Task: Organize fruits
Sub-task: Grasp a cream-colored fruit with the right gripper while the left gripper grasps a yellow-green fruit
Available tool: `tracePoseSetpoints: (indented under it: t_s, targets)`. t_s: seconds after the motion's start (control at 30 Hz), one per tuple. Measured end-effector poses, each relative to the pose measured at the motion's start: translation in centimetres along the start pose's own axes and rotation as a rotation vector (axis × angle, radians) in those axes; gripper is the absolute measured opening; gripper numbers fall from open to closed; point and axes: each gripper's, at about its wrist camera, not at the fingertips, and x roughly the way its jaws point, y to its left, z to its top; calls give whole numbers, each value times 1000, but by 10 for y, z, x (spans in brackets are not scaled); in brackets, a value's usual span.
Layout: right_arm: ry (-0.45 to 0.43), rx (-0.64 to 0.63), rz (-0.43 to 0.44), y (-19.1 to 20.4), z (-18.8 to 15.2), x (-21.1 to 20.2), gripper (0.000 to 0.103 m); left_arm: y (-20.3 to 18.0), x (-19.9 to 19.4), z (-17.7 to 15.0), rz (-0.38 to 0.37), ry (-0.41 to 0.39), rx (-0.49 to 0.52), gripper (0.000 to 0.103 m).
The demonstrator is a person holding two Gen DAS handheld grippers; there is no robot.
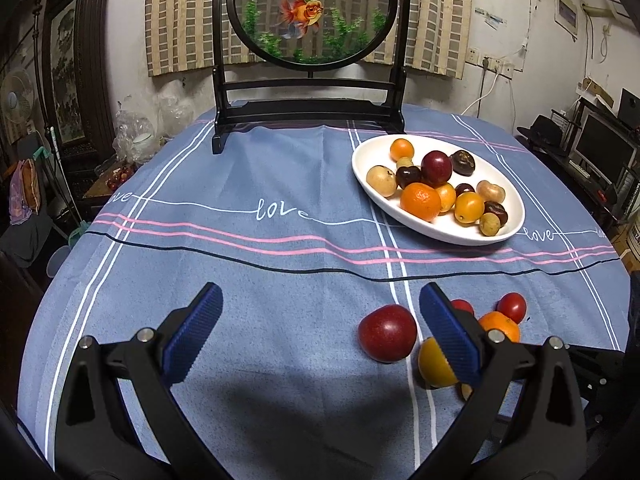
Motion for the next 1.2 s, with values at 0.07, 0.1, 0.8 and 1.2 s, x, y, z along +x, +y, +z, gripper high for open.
tracePoseSetpoints:
  t_s: [0.07, 0.1, 0.8, 1.2]
  targets:
    - [-3, 2, -12, -1, 2, 2, 50, 0, 0, 0, 2, -1, 1, 100]
    - [-4, -2, -18, 0, 2, 3, 49, 0, 0, 0, 1, 0, 1, 100]
    - [-66, 73, 31, -18, 10, -17, 40, -10, -1, -6, -40, 18, 72, 100]
    - [-171, 171, -60, -51, 15, -45, 40, -52, -8, -37, -215, 21, 306, 81]
